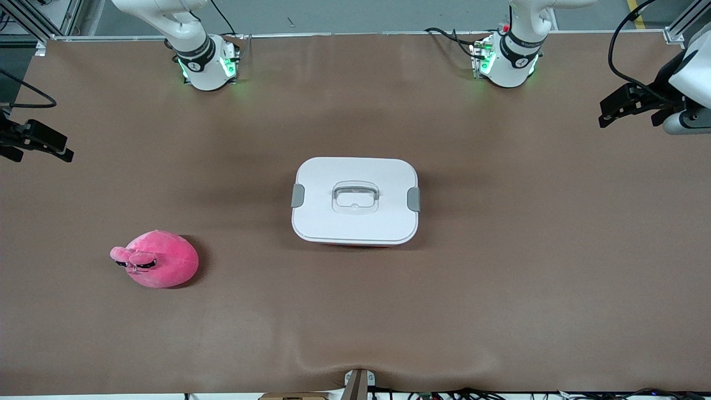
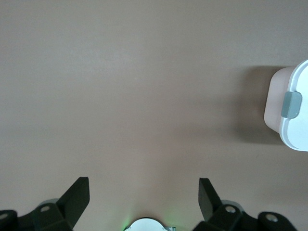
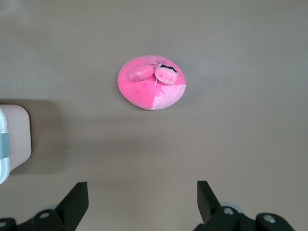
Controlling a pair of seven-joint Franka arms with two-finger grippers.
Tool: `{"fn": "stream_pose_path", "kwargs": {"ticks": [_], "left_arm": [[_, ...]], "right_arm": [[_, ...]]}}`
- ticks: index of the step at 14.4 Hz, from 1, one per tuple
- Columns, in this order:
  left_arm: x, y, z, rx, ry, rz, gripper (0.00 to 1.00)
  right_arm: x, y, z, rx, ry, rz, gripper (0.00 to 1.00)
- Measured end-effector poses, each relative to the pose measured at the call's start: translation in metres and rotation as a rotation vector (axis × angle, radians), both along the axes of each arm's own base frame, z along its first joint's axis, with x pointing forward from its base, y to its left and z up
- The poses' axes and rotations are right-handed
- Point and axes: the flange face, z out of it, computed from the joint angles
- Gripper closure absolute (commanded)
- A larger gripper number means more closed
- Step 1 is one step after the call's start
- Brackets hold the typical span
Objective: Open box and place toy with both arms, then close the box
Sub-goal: 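Move both grippers out from the rest pose toward the box and toy, then reach the right gripper to the pink toy while the left gripper nears the box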
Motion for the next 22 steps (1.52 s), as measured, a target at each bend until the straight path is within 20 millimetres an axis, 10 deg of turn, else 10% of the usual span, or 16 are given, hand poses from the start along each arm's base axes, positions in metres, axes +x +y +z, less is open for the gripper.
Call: {"fn": "stream_pose_path", "kwargs": {"ticks": [9, 16, 22], "left_arm": [[0.000, 0.001, 0.010, -0.002, -0.021, 0.002, 0.00], [0.007, -0.025, -0.007, 0.001, 0.011, -0.033, 0.00], [0.032, -0.108, -0.060, 0.003, 0.029, 0.105, 0.00]], "right_arm": [[0.000, 0.000, -0.001, -0.001, 0.000, 0.000, 0.00], [0.017, -0.002, -0.061, -0.005, -0.007, 0.034, 0.00], [0.041, 0.000, -0.112, -0.016, -0.020, 0.100, 0.00]]}}
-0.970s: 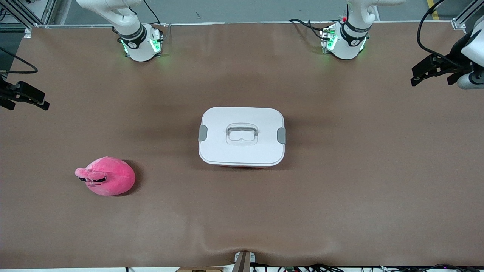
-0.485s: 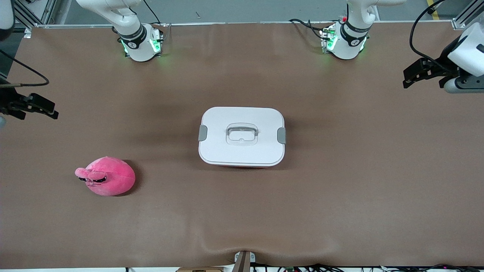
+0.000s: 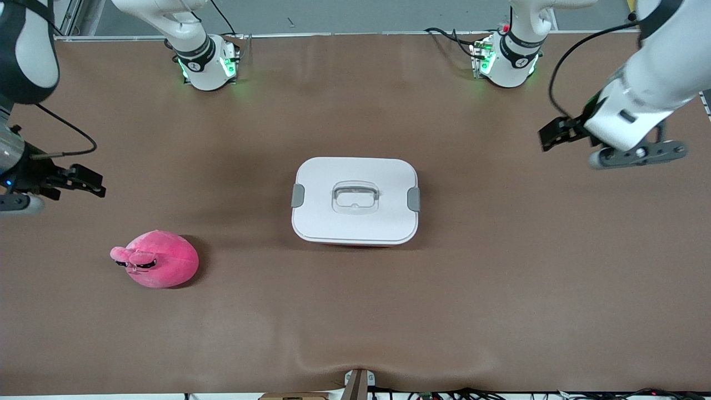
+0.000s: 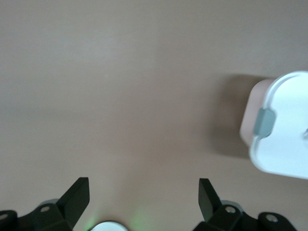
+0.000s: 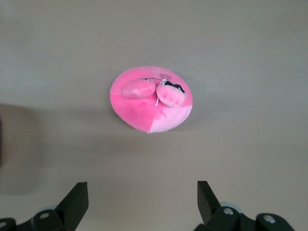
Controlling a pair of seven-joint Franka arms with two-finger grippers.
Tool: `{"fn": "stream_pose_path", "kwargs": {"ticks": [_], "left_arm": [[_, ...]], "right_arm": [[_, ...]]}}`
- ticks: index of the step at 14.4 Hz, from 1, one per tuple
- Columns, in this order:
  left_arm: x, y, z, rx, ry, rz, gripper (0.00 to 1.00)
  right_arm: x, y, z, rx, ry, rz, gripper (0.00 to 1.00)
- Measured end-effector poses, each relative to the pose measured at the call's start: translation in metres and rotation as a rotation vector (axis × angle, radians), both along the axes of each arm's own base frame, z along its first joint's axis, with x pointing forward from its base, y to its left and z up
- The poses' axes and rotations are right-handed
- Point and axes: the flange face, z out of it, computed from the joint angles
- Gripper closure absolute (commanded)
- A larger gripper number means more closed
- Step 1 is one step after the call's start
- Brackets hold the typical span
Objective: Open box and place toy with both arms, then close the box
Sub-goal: 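Reach the right gripper to the pink toy while the left gripper nears the box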
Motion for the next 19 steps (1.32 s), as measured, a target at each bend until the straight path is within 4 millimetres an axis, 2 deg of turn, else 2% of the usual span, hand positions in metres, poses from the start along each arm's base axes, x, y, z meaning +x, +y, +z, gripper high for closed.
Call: {"fn": "stream_pose_path", "kwargs": {"ticks": [5, 9, 11, 14, 16, 19], "left_arm": [[0.010, -0.068, -0.038, -0.035, -0.014, 0.088, 0.00], [0.029, -0.097, -0.078, -0.069, -0.029, 0.164, 0.00], [0.030, -0.114, -0.085, -0.080, -0.040, 0.233, 0.00], [0.029, -0.129, -0.091, -0.089, -0.048, 0.311, 0.00], [0.027, -0.139, -0.097, -0.090, -0.044, 0.331, 0.00], [0.021, -0.154, -0.100, -0.091, -0.042, 0.360, 0.00]], "right_arm": [[0.035, 0.004, -0.056, -0.012, 0.042, 0.020, 0.00], [0.065, 0.012, -0.095, 0.040, 0.008, 0.003, 0.00], [0.077, 0.017, -0.117, 0.045, -0.021, 0.001, 0.00], [0.089, 0.022, -0.149, 0.034, -0.038, 0.007, 0.00], [0.092, 0.023, -0.156, 0.032, -0.035, 0.008, 0.00], [0.093, 0.022, -0.153, 0.032, -0.039, 0.008, 0.00]]}}
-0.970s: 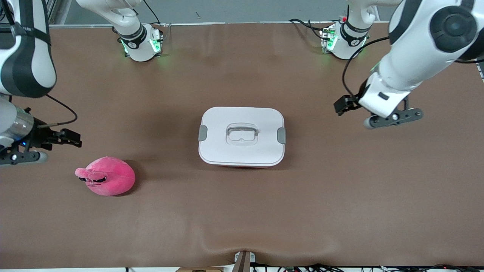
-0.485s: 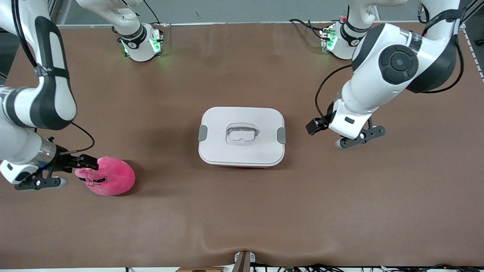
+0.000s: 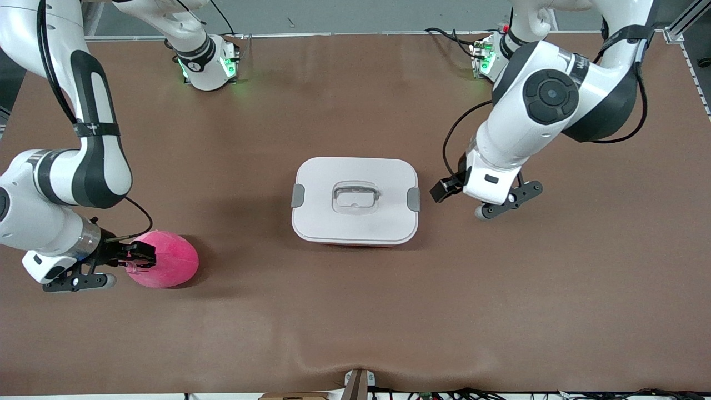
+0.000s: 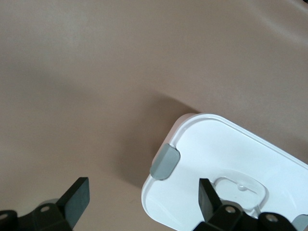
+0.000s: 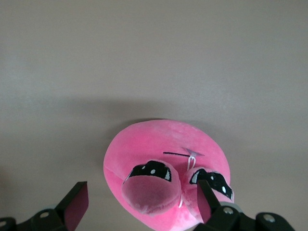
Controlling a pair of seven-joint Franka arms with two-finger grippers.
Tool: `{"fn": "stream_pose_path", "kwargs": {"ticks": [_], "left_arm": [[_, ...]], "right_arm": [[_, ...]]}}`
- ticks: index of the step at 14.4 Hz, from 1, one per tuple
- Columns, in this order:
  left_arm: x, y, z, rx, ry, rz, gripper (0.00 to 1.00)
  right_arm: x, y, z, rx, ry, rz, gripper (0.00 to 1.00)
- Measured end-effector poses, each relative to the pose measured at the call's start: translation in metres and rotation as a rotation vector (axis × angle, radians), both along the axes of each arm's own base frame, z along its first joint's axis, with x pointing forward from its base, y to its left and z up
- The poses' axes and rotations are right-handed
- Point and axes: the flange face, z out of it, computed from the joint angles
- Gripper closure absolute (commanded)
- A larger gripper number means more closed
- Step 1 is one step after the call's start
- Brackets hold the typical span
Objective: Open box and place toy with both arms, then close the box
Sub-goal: 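Reach the right gripper to the pink toy while the left gripper nears the box, then grasp the lid handle with the left gripper while the right gripper grips the toy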
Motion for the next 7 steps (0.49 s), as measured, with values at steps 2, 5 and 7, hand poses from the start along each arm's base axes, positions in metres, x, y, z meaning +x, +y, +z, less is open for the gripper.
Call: {"fn": "stream_pose_path", "kwargs": {"ticks": [2, 5, 7], "left_arm": [[-0.004, -0.008, -0.002, 0.003, 0.010, 0.054, 0.00], [-0.010, -0.027, -0.019, 0.035, 0.030, 0.127, 0.00], [-0.015, -0.046, -0.044, 0.074, 0.044, 0.165, 0.00]], "right_arm": [[-0.001, 0.000, -0.001, 0.000, 0.008, 0.000, 0.00], [-0.002, -0.001, -0.010, 0.000, 0.027, -0.001, 0.04], [-0.002, -0.001, -0.015, -0.001, 0.033, -0.002, 0.19]]}}
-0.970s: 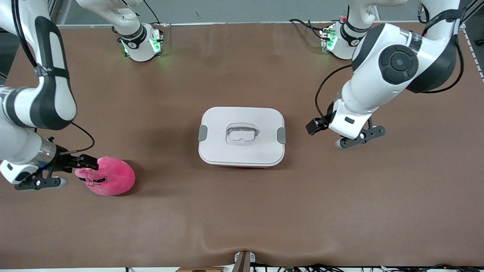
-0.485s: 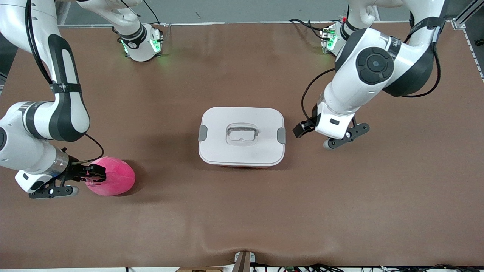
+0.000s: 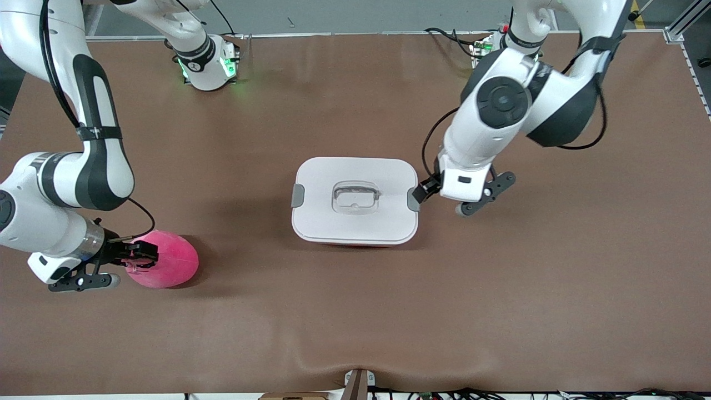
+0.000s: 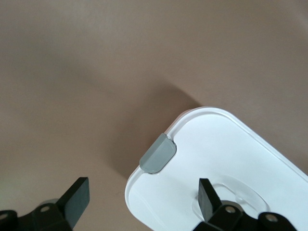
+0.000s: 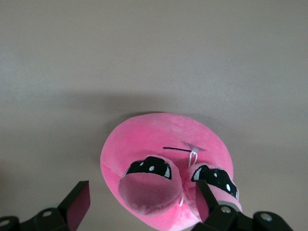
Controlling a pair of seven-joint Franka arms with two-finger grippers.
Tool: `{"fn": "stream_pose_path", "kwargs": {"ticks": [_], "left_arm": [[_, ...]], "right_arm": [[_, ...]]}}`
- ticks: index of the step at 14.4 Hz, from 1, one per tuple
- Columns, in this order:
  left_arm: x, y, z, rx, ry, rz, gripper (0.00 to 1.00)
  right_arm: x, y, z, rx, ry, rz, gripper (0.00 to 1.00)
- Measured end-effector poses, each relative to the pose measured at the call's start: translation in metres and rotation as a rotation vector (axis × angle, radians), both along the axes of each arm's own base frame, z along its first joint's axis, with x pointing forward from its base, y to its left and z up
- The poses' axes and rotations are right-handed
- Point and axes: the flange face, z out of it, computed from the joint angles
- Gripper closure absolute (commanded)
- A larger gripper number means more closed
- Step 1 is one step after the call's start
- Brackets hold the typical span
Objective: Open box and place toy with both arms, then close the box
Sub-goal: 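Grasp the lid handle with the left gripper while the right gripper grips the toy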
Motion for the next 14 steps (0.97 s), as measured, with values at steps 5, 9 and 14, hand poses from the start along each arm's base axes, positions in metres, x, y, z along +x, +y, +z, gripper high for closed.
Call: {"fn": "stream_pose_path", "kwargs": {"ticks": [5, 9, 14], "left_arm": [[-0.017, -0.071, -0.041, -0.013, -0.032, 0.149, 0.00], [-0.038, -0.105, -0.040, -0.036, -0.048, 0.348, 0.00], [-0.059, -0.132, -0.044, -0.016, -0.089, 0.588, 0.00]], "right_arm": [[0.000, 0.000, -0.003, 0.000, 0.004, 0.000, 0.74], [0.000, 0.000, -0.004, 0.000, 0.005, -0.001, 1.00], [0.000, 0.003, -0.001, 0.002, 0.010, 0.005, 1.00]]}}
